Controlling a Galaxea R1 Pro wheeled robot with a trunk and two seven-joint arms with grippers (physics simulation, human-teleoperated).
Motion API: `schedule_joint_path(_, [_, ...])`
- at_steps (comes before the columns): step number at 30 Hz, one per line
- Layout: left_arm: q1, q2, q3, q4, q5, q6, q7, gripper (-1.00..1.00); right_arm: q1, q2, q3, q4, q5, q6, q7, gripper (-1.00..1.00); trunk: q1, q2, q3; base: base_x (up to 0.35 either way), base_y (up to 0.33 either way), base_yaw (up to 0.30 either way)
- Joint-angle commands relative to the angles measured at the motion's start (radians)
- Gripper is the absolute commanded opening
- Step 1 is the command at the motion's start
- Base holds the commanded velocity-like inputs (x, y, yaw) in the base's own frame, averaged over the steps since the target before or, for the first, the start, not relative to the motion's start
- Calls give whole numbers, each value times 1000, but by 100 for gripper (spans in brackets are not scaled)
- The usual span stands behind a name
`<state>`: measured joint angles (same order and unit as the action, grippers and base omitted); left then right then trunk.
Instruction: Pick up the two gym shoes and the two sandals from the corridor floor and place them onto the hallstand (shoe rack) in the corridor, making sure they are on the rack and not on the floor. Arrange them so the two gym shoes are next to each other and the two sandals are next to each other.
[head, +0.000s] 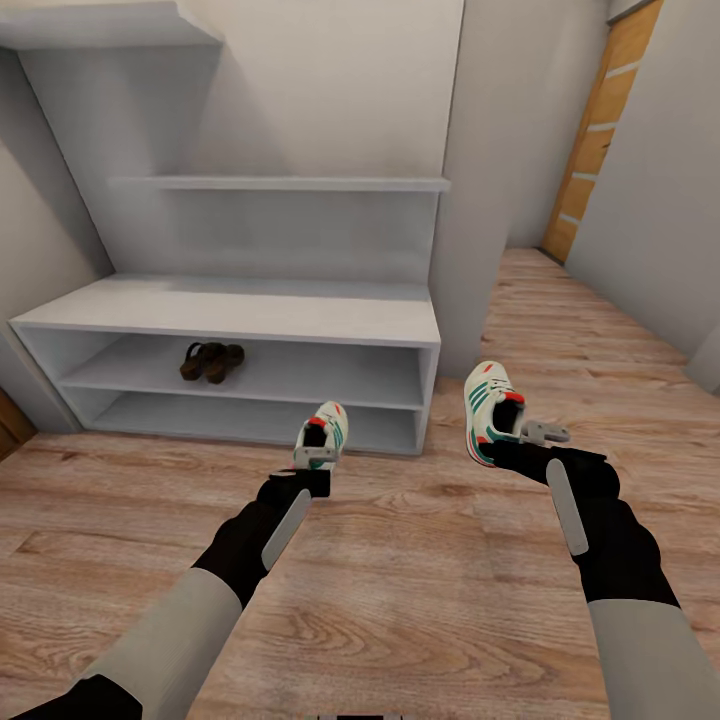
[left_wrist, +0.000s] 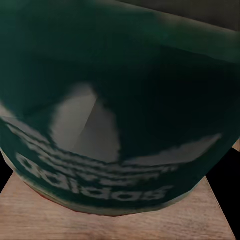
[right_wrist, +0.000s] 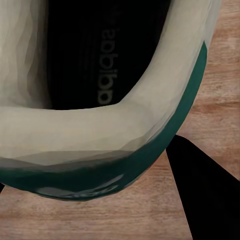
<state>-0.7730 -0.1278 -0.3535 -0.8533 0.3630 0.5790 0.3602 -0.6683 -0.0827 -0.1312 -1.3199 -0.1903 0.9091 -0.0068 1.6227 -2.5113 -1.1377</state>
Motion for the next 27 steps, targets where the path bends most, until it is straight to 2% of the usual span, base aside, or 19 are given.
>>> schedule_joint_path(1, [0, 0, -3, -1, 11, -7, 10, -100, -1, 0, -1, -1, -5, 5, -1, -100, 0, -1, -5, 0, 0, 0])
schedule_joint_path(10, [-1, 0, -4, -1, 11, -27, 10, -100, -1, 0, -1, -1, -5, 4, -1, -100, 4, -3, -43, 0, 0, 0])
schedule_joint_path(12, [-1, 0, -6, -1, 10, -52, 9, -100, -1, 0, -1, -1, -5, 4, -1, -100, 5, -3, -54, 0, 0, 0])
schedule_joint_path(17, [-1, 0, -39, -1, 10, -103, 9, -100, -1, 0, -1, -1, -5, 5, -1, -100, 7, -4, -81, 0, 0, 0])
schedule_joint_path(23, [0, 0, -87, -1, 10, -117, 9, -100, -1, 0, -1, -1, -5, 4, -1, -100, 7, -4, -87, 0, 0, 0])
schedule_joint_path(27, [0, 0, -103, 0, 10, -140, 10, -100, -1, 0, -1, -1, -5, 4, -1, -100, 7, -4, -87, 11, 0, 0])
